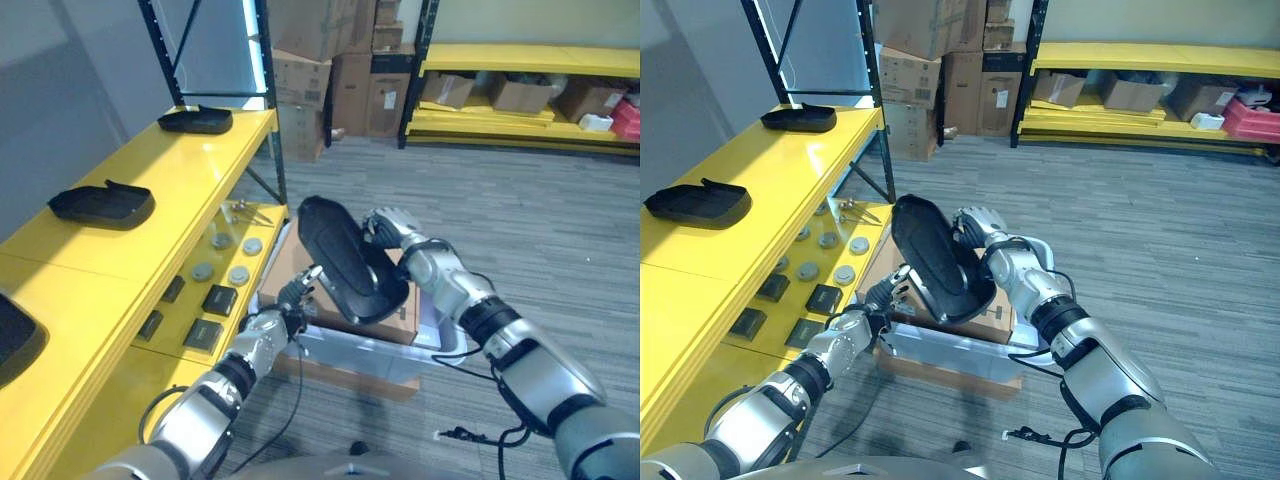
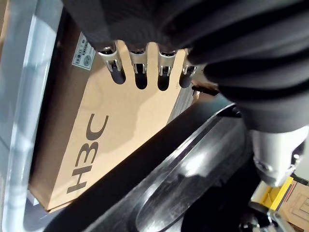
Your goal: Move parts from the plastic box to the shelf.
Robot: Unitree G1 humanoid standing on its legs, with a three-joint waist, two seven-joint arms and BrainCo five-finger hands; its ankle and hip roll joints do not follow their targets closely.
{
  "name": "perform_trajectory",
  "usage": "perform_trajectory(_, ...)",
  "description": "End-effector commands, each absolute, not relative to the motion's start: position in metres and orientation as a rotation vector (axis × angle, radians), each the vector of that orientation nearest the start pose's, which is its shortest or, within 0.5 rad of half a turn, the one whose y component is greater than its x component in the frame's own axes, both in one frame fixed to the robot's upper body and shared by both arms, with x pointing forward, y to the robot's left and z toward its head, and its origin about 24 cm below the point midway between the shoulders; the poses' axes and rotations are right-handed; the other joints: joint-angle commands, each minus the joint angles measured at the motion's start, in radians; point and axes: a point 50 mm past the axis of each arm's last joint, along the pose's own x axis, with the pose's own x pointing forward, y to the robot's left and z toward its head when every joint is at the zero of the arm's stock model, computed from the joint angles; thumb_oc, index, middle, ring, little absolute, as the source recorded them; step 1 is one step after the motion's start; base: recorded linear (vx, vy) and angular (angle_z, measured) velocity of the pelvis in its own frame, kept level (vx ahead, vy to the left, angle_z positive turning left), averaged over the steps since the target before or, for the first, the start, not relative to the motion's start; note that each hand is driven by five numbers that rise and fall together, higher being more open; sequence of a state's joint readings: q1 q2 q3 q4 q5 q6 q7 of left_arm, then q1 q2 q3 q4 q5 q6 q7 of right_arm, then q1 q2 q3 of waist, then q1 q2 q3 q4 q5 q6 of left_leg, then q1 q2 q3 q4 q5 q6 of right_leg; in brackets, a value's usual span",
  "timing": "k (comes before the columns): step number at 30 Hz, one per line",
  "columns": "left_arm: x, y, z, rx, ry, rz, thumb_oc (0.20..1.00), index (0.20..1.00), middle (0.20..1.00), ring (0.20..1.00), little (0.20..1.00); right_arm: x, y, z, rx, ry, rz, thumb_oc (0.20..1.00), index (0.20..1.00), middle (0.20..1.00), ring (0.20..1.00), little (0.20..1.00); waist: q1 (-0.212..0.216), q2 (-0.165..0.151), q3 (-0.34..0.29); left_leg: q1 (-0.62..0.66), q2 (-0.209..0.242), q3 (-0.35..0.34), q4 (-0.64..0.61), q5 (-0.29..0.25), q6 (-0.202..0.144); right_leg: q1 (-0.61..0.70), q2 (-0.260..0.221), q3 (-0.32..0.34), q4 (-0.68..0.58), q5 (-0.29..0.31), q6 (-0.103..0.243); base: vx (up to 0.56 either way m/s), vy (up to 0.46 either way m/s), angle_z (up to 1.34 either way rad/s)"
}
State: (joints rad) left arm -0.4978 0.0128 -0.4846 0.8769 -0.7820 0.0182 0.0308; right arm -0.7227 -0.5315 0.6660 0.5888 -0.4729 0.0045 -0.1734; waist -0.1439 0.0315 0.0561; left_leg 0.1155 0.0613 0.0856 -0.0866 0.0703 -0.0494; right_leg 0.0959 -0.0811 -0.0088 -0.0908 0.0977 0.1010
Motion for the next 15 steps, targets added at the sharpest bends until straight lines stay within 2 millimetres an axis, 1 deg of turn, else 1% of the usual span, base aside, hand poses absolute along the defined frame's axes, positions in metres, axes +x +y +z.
perform_trajectory(1,0.316,0.026,-0.003,-0.332,0.478,-0.399,1.000,1.000,1.000,1.000,1.000,0.379,-0.121,0.140,-1.288,-0.365,0.241,0.200,0.200,0.200,0.200,0.200,0.019,-0.037,-0.062,0.027,0.011,0.022,0.007,-0.052,-0.021,0.040,-0.025,-0.013,0.042,-0.096,0.040,0.00,0.000,0.00)
perform_trajectory(2,0.316,0.026,-0.003,-0.332,0.478,-0.399,1.000,1.000,1.000,1.000,1.000,0.379,-0.121,0.140,-1.288,-0.364,0.241,0.200,0.200,0.200,0.200,0.200,0.019,-0.038,-0.062,0.027,0.011,0.022,0.007,-0.052,-0.021,0.040,-0.025,-0.013,0.042,-0.096,0.040,0.00,0.000,0.00)
perform_trajectory(4,0.317,0.023,0.001,-0.369,0.464,-0.415,1.000,1.000,1.000,1.000,1.000,0.374,-0.110,0.138,-1.269,-0.391,0.284,0.200,0.200,0.200,0.200,0.200,0.020,-0.038,-0.062,0.028,0.010,0.020,0.008,-0.053,-0.021,0.041,-0.026,-0.013,0.044,-0.097,0.040,0.00,0.000,0.00)
perform_trajectory(5,0.317,0.022,0.003,-0.392,0.460,-0.419,1.000,1.000,1.000,1.000,1.000,0.371,-0.104,0.139,-1.246,-0.407,0.305,0.200,0.200,0.200,0.200,0.200,0.020,-0.039,-0.062,0.028,0.010,0.020,0.008,-0.054,-0.021,0.041,-0.026,-0.014,0.044,-0.097,0.040,0.00,0.000,0.00)
perform_trajectory(6,0.318,0.021,0.007,-0.427,0.445,-0.425,1.000,1.000,1.000,1.000,1.000,0.365,-0.094,0.138,-1.191,-0.433,0.348,0.200,0.200,0.200,0.200,0.200,0.020,-0.040,-0.062,0.028,0.010,0.019,0.009,-0.054,-0.021,0.041,-0.027,-0.015,0.045,-0.098,0.040,0.00,0.000,0.00)
perform_trajectory(7,0.318,0.021,0.007,-0.427,0.446,-0.425,1.000,1.000,1.000,1.000,1.000,0.365,-0.094,0.138,-1.191,-0.432,0.348,0.200,0.200,0.200,0.200,0.200,0.020,-0.041,-0.063,0.028,0.010,0.019,0.009,-0.054,-0.021,0.041,-0.027,-0.015,0.045,-0.098,0.040,0.00,0.000,0.00)
perform_trajectory(8,0.318,0.020,0.009,-0.445,0.434,-0.432,1.000,1.000,1.000,1.000,1.000,0.360,-0.088,0.135,-1.146,-0.441,0.377,0.200,0.200,0.200,0.200,0.200,0.021,-0.042,-0.062,0.028,0.010,0.017,0.009,-0.053,-0.020,0.041,-0.027,-0.015,0.046,-0.099,0.040,0.00,0.000,0.00)
perform_trajectory(9,0.322,0.027,0.019,-0.485,0.359,-0.387,0.200,0.200,0.200,0.200,0.200,0.347,-0.079,0.132,-1.036,-0.465,0.431,0.200,0.200,0.200,0.200,0.200,0.028,-0.049,-0.059,0.027,0.009,0.012,0.011,-0.053,-0.020,0.044,-0.028,-0.019,0.046,-0.100,0.038,0.00,0.000,0.00)
perform_trajectory(11,0.322,0.027,0.019,-0.485,0.359,-0.387,0.200,0.200,0.200,0.200,0.200,0.346,-0.079,0.132,-1.036,-0.464,0.431,0.200,0.200,0.200,0.200,0.200,0.028,-0.049,-0.060,0.027,0.009,0.012,0.011,-0.053,-0.020,0.044,-0.028,-0.019,0.046,-0.100,0.038,0.00,0.000,0.00)
perform_trajectory(12,0.322,0.029,0.021,-0.495,0.340,-0.378,0.200,0.200,0.200,0.200,0.200,0.341,-0.078,0.131,-0.978,-0.472,0.444,0.200,0.200,0.200,0.200,0.200,0.030,-0.052,-0.058,0.025,0.009,0.009,0.012,-0.051,-0.021,0.046,-0.027,-0.022,0.047,-0.102,0.037,0.00,0.000,0.00)
perform_trajectory(15,0.323,0.034,0.023,-0.494,0.310,-0.355,0.200,0.200,0.200,0.200,0.200,0.333,-0.077,0.128,-0.919,-0.477,0.458,0.200,0.200,0.200,0.200,0.200,0.034,-0.057,-0.056,0.024,0.009,0.005,0.013,-0.052,-0.021,0.048,-0.027,-0.023,0.047,-0.104,0.037,0.00,-0.002,0.01)
